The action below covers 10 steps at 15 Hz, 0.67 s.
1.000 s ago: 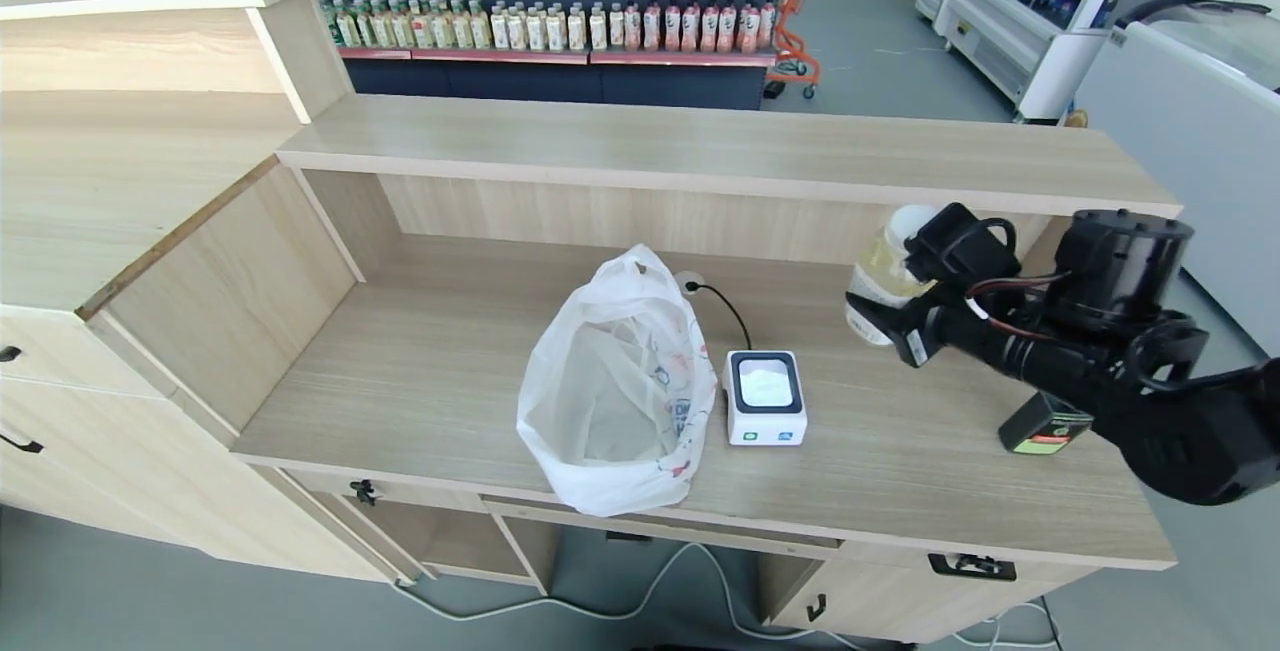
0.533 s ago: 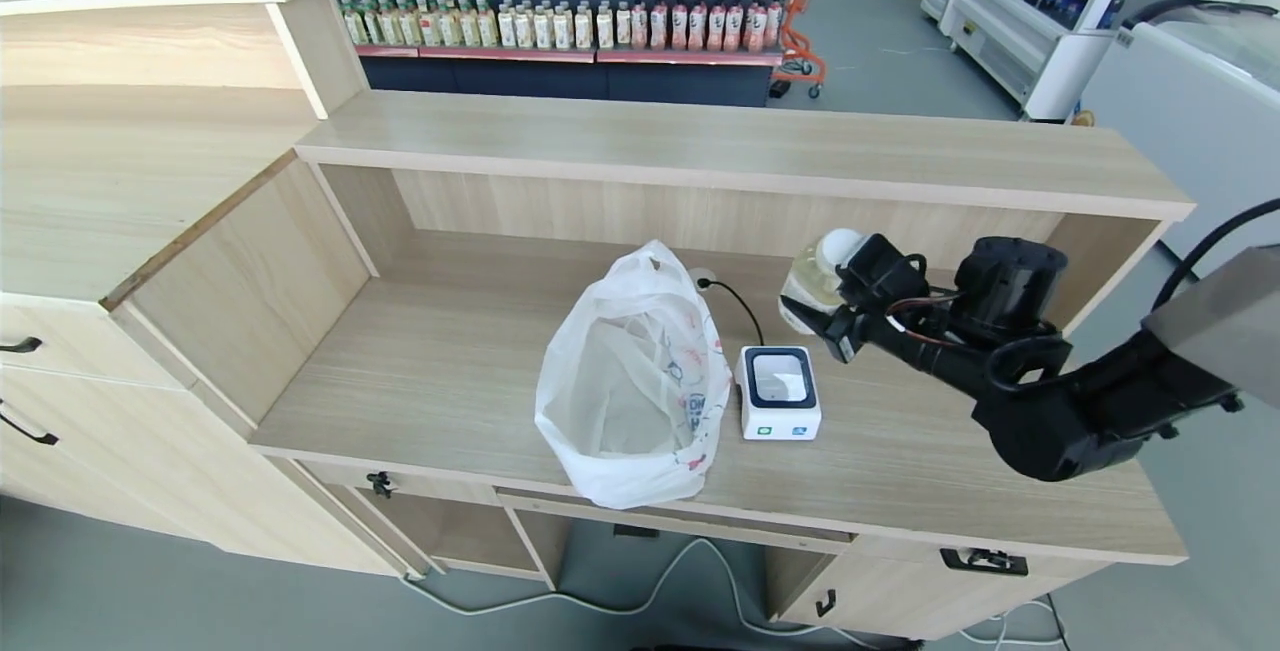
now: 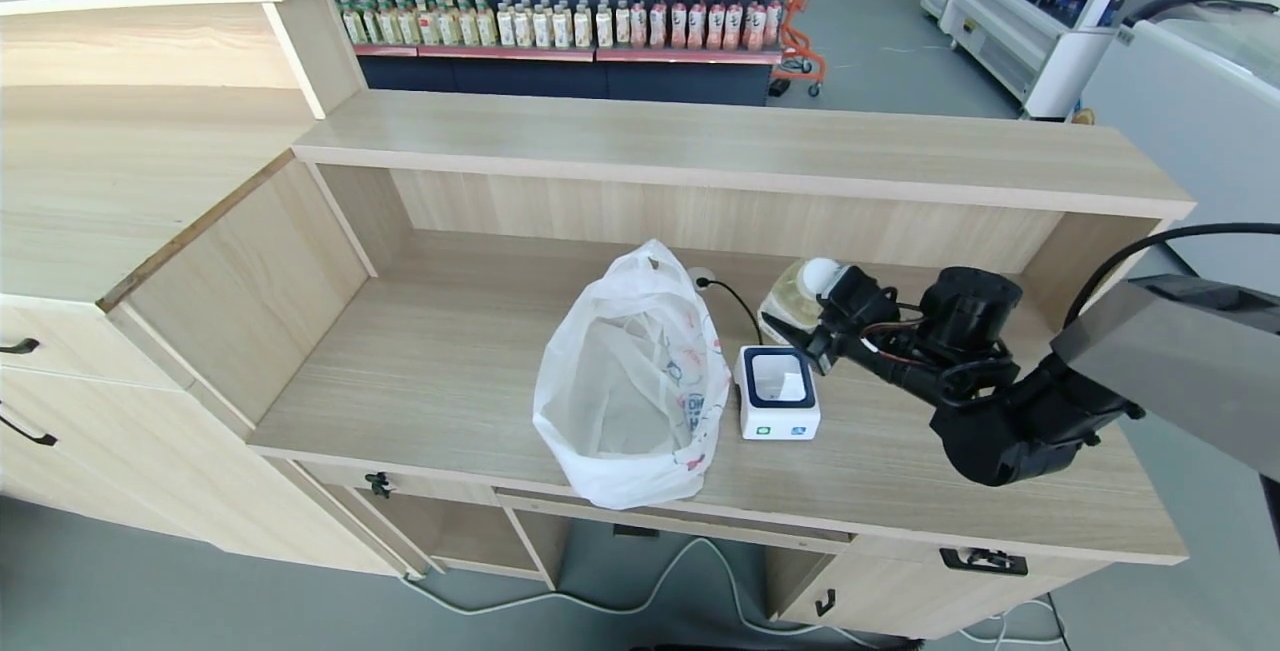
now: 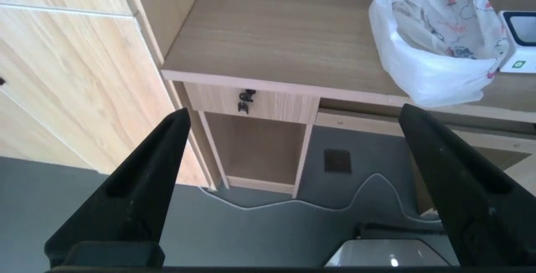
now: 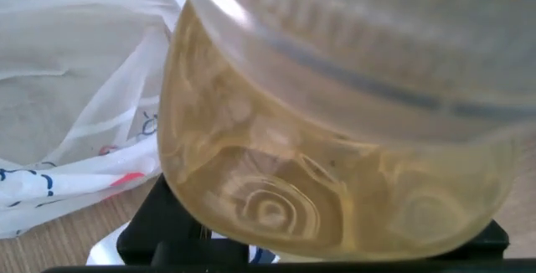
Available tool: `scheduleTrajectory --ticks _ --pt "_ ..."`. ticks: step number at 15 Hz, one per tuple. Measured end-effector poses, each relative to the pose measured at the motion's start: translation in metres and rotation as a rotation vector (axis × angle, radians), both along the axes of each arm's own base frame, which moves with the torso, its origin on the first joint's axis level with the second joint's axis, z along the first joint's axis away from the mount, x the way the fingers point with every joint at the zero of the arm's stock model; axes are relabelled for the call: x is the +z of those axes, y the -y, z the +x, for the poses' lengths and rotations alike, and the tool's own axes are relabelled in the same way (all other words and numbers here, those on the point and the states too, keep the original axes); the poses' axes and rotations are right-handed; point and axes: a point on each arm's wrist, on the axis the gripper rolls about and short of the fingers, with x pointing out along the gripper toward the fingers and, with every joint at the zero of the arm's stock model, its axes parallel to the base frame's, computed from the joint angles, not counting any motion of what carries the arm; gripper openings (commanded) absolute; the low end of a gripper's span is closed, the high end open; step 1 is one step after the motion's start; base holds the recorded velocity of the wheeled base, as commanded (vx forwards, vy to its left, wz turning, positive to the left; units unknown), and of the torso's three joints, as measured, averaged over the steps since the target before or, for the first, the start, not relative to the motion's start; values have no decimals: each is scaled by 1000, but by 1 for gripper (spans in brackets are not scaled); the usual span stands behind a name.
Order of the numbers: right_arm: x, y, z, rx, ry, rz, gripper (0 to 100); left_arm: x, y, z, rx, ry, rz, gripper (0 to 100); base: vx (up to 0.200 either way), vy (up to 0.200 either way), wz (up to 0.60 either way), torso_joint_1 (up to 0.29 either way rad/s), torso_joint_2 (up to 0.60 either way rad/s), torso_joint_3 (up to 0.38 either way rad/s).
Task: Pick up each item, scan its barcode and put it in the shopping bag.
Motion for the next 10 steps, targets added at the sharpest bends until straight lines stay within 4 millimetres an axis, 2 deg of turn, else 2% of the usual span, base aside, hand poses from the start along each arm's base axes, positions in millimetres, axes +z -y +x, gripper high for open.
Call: scheduleTrajectory --ticks 10 --pt "-40 6 19 27 10 -46 0 0 0 0 0 0 0 100 0 0 0 0 0 0"
